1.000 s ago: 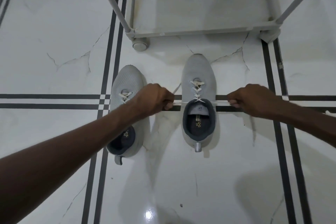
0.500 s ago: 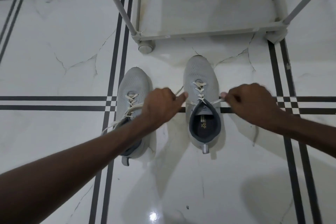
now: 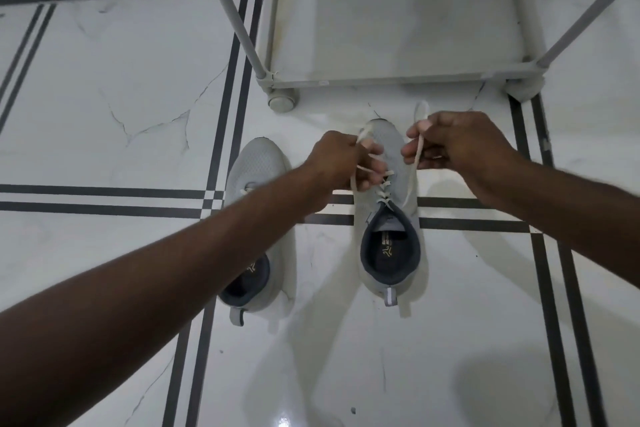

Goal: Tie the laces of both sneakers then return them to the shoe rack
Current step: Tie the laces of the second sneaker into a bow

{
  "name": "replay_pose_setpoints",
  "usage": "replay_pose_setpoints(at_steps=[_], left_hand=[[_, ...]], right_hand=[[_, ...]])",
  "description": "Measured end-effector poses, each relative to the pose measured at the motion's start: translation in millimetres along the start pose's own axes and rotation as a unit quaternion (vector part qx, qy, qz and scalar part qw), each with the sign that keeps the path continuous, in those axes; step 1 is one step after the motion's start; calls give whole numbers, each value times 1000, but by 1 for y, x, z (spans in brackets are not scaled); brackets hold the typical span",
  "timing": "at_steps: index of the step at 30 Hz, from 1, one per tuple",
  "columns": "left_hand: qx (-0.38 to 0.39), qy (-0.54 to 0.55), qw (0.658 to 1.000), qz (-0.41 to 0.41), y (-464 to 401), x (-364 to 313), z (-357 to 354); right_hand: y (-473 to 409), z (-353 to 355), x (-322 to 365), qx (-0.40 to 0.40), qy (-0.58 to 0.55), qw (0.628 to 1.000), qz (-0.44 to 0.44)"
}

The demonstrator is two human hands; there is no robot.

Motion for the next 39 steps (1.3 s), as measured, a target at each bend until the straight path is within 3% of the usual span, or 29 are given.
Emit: replay_pose_setpoints(at_steps=[3,6,12,17,20,22,23,25,29,31,32,33,36,37,39], left_hand=[[35,-172,984,7,-4,-3,-14],[63,-229,972,-5,-7,-7,-24],[152,-159,975,-27,1,-15,-34],[111,-108,988,14,3,-10,-23],[86,-102,991,-23,5,-14,-10],[65,-155,982,-86,7,-20,-1],[42,-226,964,-130,8,-25,3],[-18,-394,890,-228,14,-37,2],[-122,-566,749,-321,25,-41,-13],[-157,-592,707,-353,29,-40,-21],[-168,-578,715,-357,30,-41,-21],[-172,-535,750,-348,29,-42,-18],[-142,-285,918,-236,17,-29,5],[-127,-192,955,-190,13,-22,11],[-119,-57,985,-115,9,-10,23]], right_hand=[[-3,0,22,6,44,997,68],[-10,-2,27,18,67,993,91],[-16,-3,15,36,100,991,86],[-7,-11,-9,93,162,982,28],[-5,-10,-10,111,224,968,7],[-4,-16,-8,139,273,952,8],[-3,-20,-6,149,304,941,18],[-5,-24,-5,144,331,931,48],[-14,-33,-14,201,93,975,0],[-18,-38,-21,226,25,972,-53],[-19,-38,-23,220,17,973,-66],[-20,-34,-23,199,21,978,-62],[-16,-16,-13,97,92,991,13],[-13,-10,-10,64,106,992,32],[-9,0,-4,19,131,989,61]])
Point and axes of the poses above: each hand's wrist, its own y-axis away from the middle knuckle, its own z-axis out of the back of the hand, x = y × z, the point moved 7 cm from there along -y, towards the middle knuckle, and after that the axes turned 8 degrees about x, right-handed, at the moved point
